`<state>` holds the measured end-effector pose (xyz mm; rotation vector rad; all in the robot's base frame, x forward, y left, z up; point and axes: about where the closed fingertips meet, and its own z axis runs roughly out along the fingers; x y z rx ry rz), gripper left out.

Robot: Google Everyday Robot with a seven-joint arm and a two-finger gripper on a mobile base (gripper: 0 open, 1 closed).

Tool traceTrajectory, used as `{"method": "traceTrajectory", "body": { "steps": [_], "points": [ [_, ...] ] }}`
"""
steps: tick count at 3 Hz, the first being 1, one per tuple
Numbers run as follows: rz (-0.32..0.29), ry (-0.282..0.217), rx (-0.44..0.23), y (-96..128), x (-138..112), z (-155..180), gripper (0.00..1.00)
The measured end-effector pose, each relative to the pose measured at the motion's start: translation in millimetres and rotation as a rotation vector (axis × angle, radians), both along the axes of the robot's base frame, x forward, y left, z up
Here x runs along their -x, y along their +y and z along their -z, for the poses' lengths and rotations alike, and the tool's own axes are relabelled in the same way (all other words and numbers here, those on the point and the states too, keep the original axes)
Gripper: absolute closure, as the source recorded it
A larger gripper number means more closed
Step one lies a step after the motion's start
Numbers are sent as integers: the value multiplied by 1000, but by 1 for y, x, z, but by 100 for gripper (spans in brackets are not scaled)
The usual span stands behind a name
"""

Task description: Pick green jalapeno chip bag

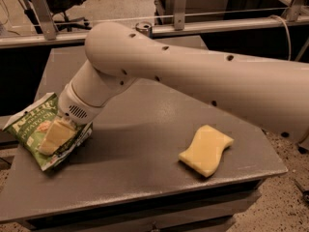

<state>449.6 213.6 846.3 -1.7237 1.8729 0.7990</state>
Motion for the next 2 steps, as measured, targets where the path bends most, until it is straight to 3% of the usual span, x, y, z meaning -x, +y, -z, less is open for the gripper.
{"method": "traceTrajectory", "body": {
  "steps": [1,2],
  "points": [
    [19,7,-1,-4,-4,-6,65],
    [35,-32,-41,-22,-14,-41,88]
  ]
}}
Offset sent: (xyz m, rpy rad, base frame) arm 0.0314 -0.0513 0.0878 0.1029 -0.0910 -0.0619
